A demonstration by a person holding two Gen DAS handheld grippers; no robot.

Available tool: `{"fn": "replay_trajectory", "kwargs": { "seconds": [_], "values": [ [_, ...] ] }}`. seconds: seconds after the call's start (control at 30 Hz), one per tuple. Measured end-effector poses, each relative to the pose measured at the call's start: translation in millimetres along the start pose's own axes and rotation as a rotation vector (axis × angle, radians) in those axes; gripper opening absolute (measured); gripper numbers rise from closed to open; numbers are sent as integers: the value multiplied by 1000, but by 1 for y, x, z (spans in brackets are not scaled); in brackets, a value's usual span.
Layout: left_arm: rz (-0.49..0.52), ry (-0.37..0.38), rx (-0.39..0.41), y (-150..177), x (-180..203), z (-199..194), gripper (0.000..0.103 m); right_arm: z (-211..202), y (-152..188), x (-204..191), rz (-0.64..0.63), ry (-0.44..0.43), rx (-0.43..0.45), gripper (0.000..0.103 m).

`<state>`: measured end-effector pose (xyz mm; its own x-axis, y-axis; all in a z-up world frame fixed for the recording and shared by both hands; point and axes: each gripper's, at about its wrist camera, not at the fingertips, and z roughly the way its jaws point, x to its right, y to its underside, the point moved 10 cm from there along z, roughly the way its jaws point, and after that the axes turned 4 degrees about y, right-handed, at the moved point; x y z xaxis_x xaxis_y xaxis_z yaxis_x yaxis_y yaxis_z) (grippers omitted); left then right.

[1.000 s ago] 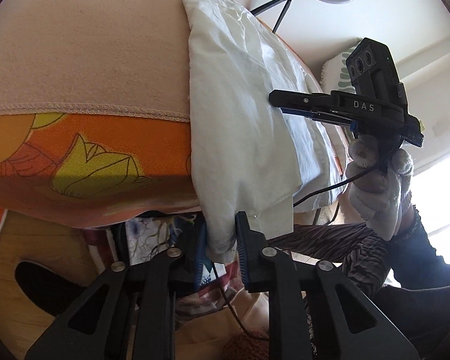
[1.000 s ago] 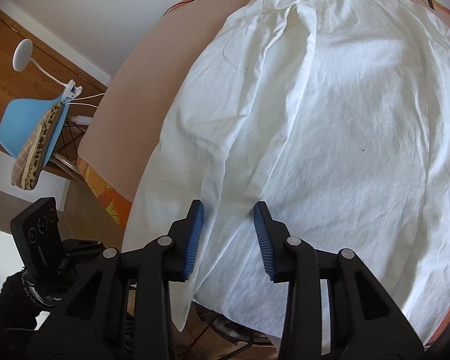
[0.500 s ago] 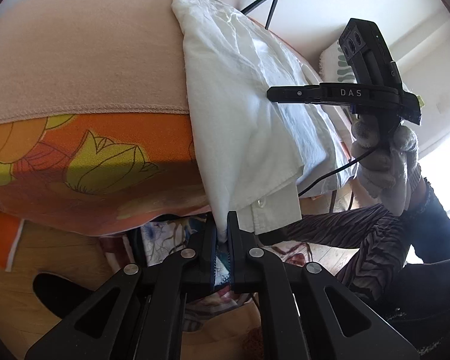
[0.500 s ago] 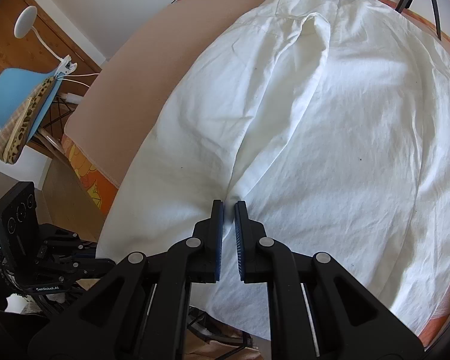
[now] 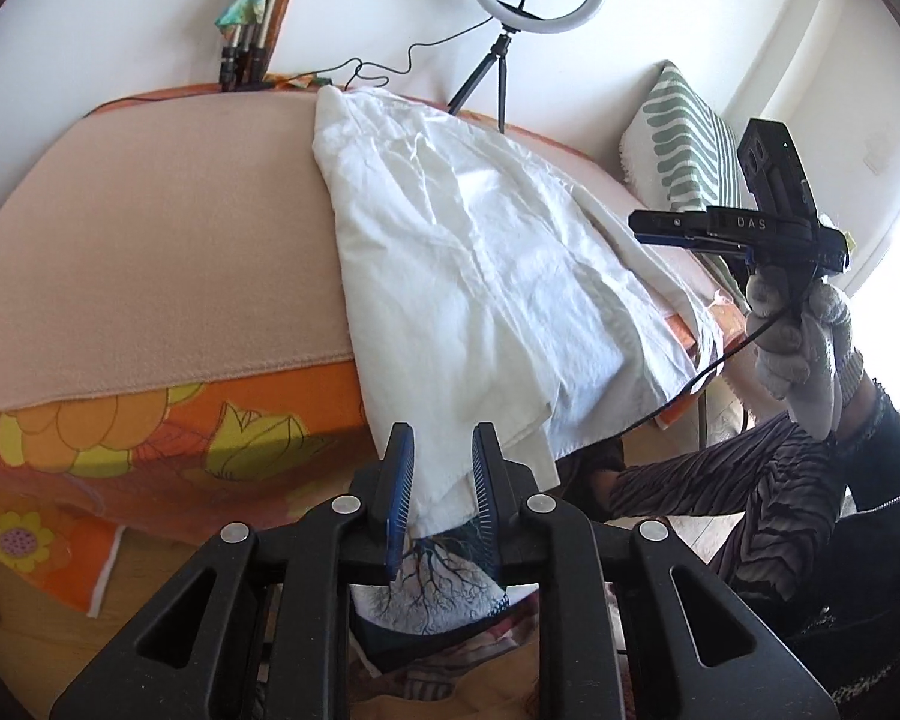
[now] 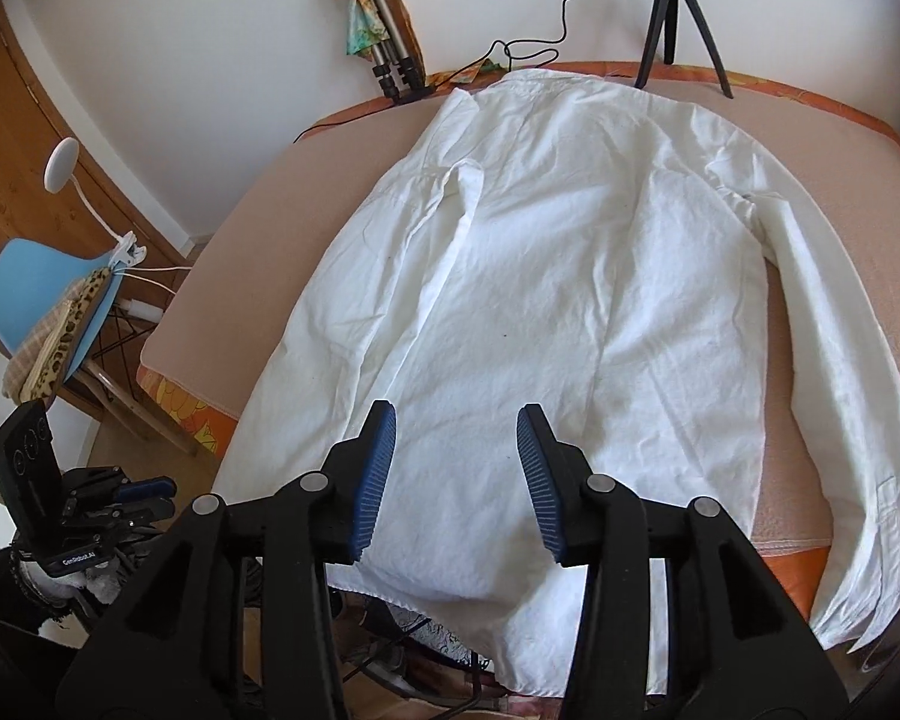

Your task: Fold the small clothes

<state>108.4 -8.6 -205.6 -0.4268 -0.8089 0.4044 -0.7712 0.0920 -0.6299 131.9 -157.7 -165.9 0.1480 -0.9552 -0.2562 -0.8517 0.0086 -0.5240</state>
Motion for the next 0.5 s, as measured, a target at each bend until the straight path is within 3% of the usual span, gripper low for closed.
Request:
{"fn": "replay_trajectory", "kwargs": {
  "seconds": [0.23,0.3,0.4,0.5],
  "values": [
    [68,32,52,-39,31,13,31,-49,5,61,50,145,104,45],
    [81,50,60,-45,42,18,40,-62,8,82,64,181,118,46],
    [112,80,62,-53,57,24,40,-81,12,111,76,234,133,56],
    [148,99,51,-59,73,33,40,-92,23,143,106,293,132,57]
  ]
}}
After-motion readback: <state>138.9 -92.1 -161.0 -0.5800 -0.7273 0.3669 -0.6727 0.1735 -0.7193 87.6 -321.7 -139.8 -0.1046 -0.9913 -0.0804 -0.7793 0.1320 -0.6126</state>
